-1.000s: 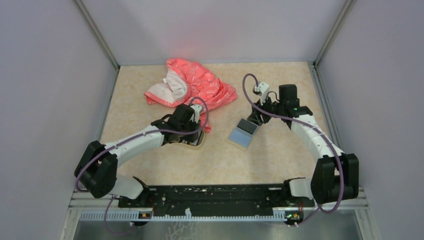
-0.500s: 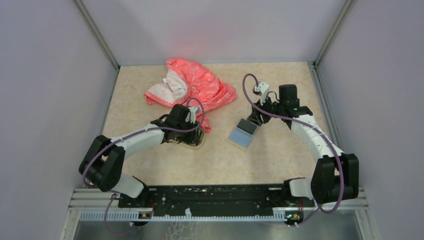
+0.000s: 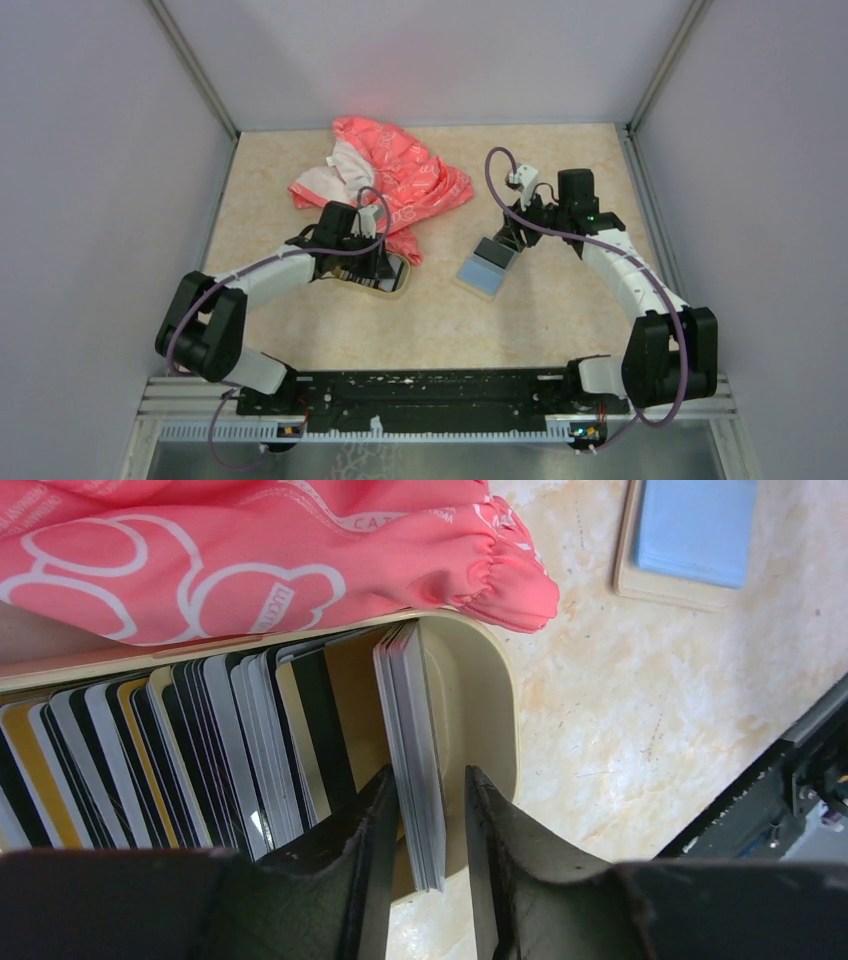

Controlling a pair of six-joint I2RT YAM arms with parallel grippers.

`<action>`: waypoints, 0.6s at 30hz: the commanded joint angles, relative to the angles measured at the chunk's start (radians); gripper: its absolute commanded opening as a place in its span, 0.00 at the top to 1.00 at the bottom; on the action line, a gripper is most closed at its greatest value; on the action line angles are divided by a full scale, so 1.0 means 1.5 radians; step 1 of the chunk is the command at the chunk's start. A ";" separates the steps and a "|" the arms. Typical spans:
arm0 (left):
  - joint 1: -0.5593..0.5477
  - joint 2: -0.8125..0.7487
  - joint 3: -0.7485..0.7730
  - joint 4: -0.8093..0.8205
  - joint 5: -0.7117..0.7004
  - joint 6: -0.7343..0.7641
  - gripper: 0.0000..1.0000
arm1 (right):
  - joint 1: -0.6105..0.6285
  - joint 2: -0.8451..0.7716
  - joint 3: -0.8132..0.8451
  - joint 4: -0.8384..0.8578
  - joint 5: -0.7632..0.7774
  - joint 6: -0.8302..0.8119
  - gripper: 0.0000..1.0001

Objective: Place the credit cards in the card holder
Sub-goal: Pick up the credit card from the storage box.

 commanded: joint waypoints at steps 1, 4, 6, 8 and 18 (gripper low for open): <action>0.021 -0.013 -0.003 0.031 0.084 -0.014 0.64 | -0.005 -0.010 0.007 0.014 -0.021 -0.008 0.50; 0.028 -0.014 -0.008 0.040 0.101 -0.018 0.64 | -0.005 -0.010 0.007 0.014 -0.022 -0.009 0.50; 0.030 -0.003 -0.006 0.042 0.124 -0.016 0.64 | -0.005 -0.009 0.006 0.013 -0.022 -0.009 0.50; 0.032 0.020 0.002 0.033 0.136 -0.020 0.64 | -0.004 -0.010 0.007 0.014 -0.021 -0.009 0.50; 0.032 0.086 0.019 0.014 0.098 -0.023 0.60 | -0.004 -0.008 0.007 0.013 -0.023 -0.008 0.50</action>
